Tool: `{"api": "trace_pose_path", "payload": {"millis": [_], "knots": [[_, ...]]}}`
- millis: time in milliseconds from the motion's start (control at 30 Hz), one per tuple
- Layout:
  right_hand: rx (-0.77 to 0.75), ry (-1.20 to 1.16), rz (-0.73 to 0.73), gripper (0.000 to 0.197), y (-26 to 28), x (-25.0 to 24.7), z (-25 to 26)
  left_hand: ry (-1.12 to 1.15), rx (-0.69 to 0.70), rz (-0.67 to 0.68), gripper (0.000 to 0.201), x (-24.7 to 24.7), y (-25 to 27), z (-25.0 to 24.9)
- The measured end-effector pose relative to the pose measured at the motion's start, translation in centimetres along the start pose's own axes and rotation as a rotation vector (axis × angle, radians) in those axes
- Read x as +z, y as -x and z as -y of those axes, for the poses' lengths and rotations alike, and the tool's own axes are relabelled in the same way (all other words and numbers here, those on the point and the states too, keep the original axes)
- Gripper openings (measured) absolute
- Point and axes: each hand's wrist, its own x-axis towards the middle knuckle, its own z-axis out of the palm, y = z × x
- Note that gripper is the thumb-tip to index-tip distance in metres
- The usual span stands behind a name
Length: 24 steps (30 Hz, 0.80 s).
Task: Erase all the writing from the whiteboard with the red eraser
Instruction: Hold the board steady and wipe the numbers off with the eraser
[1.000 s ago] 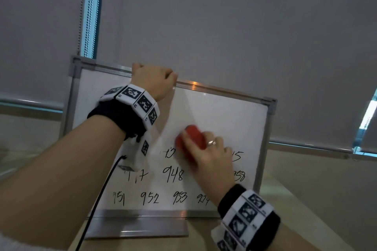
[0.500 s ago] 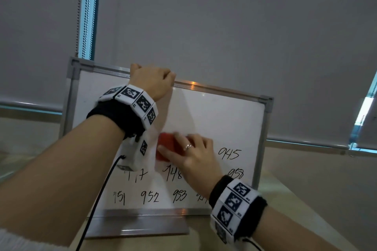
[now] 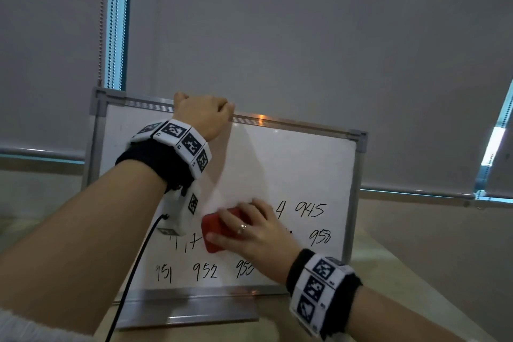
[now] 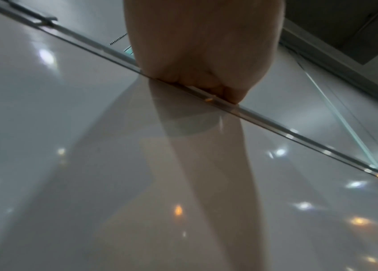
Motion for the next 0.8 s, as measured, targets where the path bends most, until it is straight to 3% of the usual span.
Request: {"api": "trace_pose_path", "payload": {"millis": [67,167,233,300,433,533,600,733,800], "knots": [[0.011,0.01,0.005,0.037,-0.2,-0.8,-2.3,-0.006,0.002,-0.011,0.039,-0.1,0.1,0.0],[0.381,-0.024,-0.192,0.038,-1.6,-2.5,-7.0,-0.021,-0.006,-0.021,0.038,0.0,0.0,0.1],[0.582,-0.01,-0.24,0.043,-2.0,-3.1,-8.1,-0.014,-0.005,-0.024,0.039,0.1,0.0,0.1],[0.582,0.02,-0.24,0.043,-1.4,-2.2,-6.7,-0.009,0.002,-0.036,0.04,0.2,0.0,0.1],[0.212,0.053,-0.098,0.046,3.0,-0.3,-2.6,-0.015,0.003,-0.037,0.039,0.3,-0.2,0.2],[0.034,0.044,0.019,0.048,4.6,-1.3,-4.1,-0.02,0.006,-0.046,0.038,0.2,0.0,0.1],[0.129,0.02,-0.008,0.047,3.9,-2.3,-6.7,-0.026,0.008,-0.047,0.038,0.2,0.1,0.1],[0.588,-0.079,-0.164,0.062,2.8,-3.8,-9.7,-0.031,0.001,-0.04,0.039,0.3,0.0,0.1],[0.608,-0.071,-0.177,0.066,3.1,-3.2,-8.0,-0.036,0.006,-0.041,0.042,0.4,0.0,0.1]]}}
